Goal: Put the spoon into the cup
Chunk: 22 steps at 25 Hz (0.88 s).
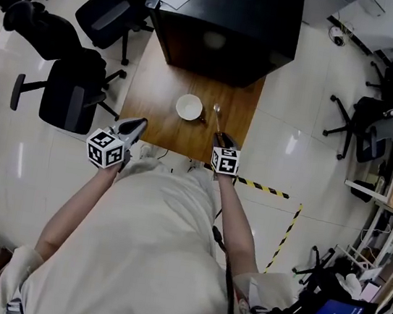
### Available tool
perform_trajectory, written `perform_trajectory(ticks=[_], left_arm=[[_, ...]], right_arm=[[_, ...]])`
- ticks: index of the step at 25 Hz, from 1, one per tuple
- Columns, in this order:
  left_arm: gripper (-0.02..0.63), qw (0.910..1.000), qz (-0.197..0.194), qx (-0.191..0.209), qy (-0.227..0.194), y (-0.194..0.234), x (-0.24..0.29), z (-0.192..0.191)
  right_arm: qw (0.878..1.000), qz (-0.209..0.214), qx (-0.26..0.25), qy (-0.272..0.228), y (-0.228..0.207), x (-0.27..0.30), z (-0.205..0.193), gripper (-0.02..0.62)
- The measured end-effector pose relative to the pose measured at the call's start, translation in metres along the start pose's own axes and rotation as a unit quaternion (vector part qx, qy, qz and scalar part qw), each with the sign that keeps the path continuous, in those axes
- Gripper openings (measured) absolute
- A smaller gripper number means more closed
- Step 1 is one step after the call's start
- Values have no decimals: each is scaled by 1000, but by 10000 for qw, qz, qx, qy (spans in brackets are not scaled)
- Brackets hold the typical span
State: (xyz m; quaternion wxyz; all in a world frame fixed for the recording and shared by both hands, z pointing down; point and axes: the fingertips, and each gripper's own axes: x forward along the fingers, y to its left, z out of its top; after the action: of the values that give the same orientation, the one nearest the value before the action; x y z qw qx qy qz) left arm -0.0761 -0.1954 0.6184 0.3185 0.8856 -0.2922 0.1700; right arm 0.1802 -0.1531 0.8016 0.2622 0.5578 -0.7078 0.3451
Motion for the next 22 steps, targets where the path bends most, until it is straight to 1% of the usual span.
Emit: perform_trajectory(ticks=[4, 9, 12, 22], left_arm=[[0, 10000, 0, -29, -58, 2, -1, -1], [0, 9999, 26, -31, -147, 3, -7, -3], [0, 9998, 72, -51, -193, 8, -13, -4], [0, 9993, 172, -156, -298, 15, -26, -12]], right_arm=[[9994, 242, -226, -32, 26, -4, 17, 126], [9973, 482, -554, 65, 55, 0, 30, 126], [9956, 534, -745, 207, 68, 6, 31, 126], [9923, 591, -859, 675, 82, 31, 28, 126]])
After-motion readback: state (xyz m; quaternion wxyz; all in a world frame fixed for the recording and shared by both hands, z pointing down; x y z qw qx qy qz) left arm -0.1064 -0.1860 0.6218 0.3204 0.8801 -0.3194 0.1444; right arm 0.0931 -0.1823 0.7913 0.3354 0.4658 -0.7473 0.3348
